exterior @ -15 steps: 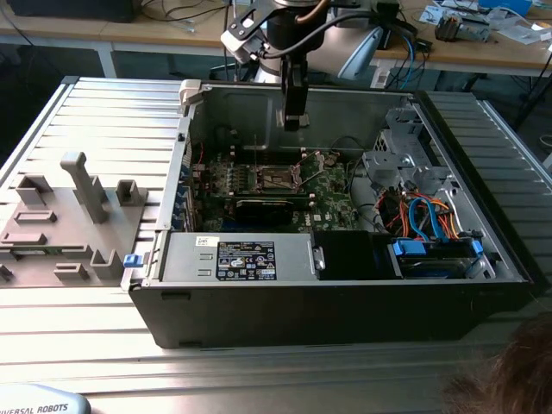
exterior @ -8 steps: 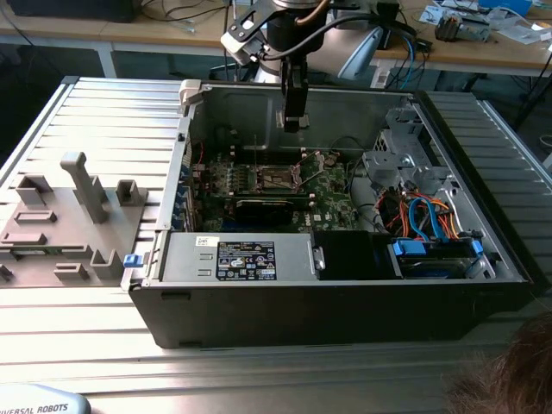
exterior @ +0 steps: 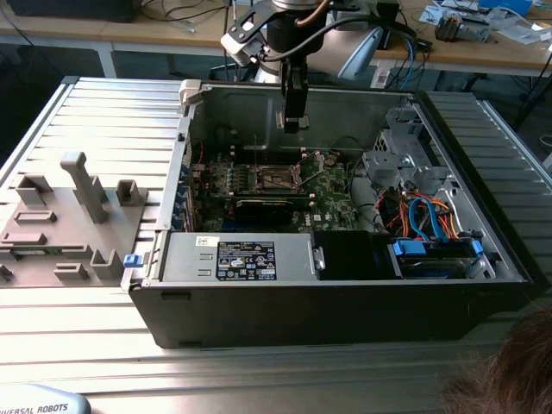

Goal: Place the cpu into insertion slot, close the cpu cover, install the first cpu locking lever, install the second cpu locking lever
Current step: 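Place the cpu into insertion slot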

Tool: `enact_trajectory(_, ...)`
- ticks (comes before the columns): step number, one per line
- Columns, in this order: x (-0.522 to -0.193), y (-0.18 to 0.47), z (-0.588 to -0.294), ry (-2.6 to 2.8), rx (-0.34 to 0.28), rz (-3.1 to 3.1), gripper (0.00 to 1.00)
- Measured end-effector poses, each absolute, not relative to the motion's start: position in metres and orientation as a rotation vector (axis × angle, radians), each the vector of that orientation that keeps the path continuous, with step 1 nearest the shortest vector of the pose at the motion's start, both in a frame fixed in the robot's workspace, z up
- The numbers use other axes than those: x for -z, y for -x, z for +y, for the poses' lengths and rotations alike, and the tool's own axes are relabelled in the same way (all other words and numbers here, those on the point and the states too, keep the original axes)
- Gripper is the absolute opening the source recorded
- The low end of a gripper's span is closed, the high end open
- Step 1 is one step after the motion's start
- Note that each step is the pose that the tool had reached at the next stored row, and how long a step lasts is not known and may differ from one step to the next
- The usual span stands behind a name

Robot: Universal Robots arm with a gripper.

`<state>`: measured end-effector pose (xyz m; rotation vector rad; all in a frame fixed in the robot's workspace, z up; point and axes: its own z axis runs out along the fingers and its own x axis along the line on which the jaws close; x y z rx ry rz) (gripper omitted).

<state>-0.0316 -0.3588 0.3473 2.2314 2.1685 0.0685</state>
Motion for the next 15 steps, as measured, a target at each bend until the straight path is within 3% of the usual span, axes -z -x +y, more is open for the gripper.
enact_trajectory(15, -0.3448, 0.0316, -0.3588, -2.231, -0.068, 2.169, 0.54)
